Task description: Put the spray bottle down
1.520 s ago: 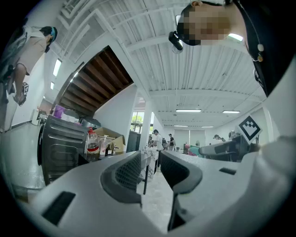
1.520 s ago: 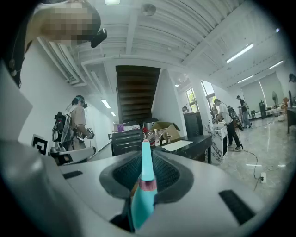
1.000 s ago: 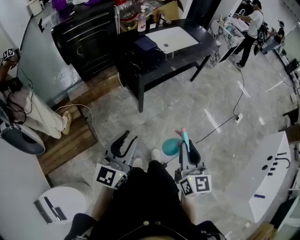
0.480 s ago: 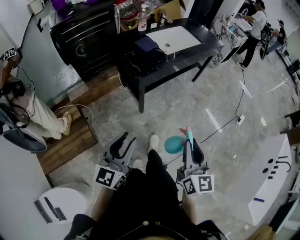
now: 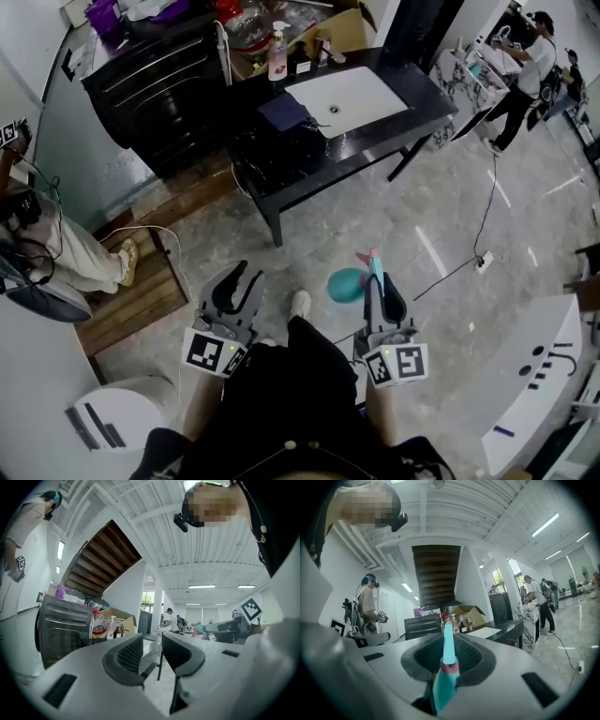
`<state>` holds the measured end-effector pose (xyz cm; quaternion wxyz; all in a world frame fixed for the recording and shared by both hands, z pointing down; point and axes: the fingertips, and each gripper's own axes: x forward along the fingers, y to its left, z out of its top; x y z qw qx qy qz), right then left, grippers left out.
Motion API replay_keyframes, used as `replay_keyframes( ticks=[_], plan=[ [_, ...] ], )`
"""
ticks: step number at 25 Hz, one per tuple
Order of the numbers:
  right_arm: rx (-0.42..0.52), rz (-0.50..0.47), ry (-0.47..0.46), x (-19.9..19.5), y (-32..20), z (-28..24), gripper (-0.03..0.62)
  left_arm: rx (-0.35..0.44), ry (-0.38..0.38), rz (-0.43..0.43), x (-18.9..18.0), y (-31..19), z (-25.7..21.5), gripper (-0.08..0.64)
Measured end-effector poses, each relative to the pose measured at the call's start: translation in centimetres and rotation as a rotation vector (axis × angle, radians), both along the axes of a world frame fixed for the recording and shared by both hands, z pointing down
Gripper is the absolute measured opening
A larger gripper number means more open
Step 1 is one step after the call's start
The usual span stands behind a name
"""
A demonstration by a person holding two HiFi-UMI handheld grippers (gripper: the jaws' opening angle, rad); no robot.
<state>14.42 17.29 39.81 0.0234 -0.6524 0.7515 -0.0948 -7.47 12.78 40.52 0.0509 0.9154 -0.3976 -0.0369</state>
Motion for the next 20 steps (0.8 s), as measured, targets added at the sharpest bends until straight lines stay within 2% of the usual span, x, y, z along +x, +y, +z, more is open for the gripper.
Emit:
replay_keyframes(
  ticks=[8,13,20],
  plan=[
    [0.003,-0.111,0.012,3.3,-9.5,-0.2,0.072,-0.018,-0.004,-0.060,4.2,-6.9,-0.1,0.124],
    [0.011,-0.170,0.047,3.9,-14.4,-0.2,0.071,-0.043,-0.012,-0.099,4.8,-9.3,0.5,0.121],
    [0.024,-0.202,0.075,4.0,-21.3,0.7,0.067,-0.056,-0.021,-0.118,4.8,-13.0,1.1,0.116]
  ],
)
